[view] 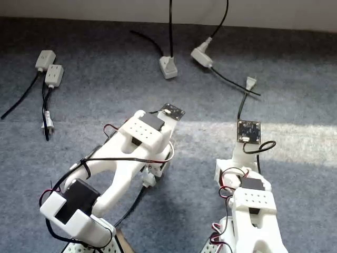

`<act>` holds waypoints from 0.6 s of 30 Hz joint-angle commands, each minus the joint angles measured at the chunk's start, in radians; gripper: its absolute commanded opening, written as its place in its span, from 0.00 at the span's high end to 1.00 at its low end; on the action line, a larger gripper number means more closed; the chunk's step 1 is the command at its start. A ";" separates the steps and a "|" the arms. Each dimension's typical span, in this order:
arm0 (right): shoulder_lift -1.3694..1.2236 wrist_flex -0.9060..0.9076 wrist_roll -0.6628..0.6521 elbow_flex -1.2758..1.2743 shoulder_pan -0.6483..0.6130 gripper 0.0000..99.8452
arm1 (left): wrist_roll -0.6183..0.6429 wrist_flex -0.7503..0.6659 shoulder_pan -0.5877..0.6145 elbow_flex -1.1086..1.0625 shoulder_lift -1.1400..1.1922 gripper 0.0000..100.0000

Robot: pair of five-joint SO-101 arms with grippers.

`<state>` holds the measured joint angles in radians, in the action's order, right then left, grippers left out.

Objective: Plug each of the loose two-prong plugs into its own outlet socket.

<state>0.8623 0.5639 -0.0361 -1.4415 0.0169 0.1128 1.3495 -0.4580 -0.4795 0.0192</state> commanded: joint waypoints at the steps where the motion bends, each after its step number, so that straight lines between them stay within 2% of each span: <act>1: 0.013 -0.015 0.000 0.002 -0.008 0.78 | -0.008 -0.017 -0.008 -0.002 -0.001 0.82; 6: 0.013 -0.015 0.000 0.002 -0.008 0.78 | -0.008 -0.118 -0.005 -0.068 -0.001 0.82; 11: 0.013 -0.015 0.000 0.002 -0.008 0.78 | -0.006 -0.124 -0.002 -0.081 -0.001 0.82; 15: 0.013 -0.015 0.000 0.002 -0.008 0.78 | -0.006 -0.129 -0.008 -0.079 -0.001 0.92; 18: 0.013 -0.015 0.000 0.002 -0.008 0.78 | -0.006 -0.130 -0.008 -0.079 -0.001 0.94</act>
<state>0.8623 0.5639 -0.0361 -1.4415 0.0169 0.1143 1.2359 -0.4595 -0.5577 0.0222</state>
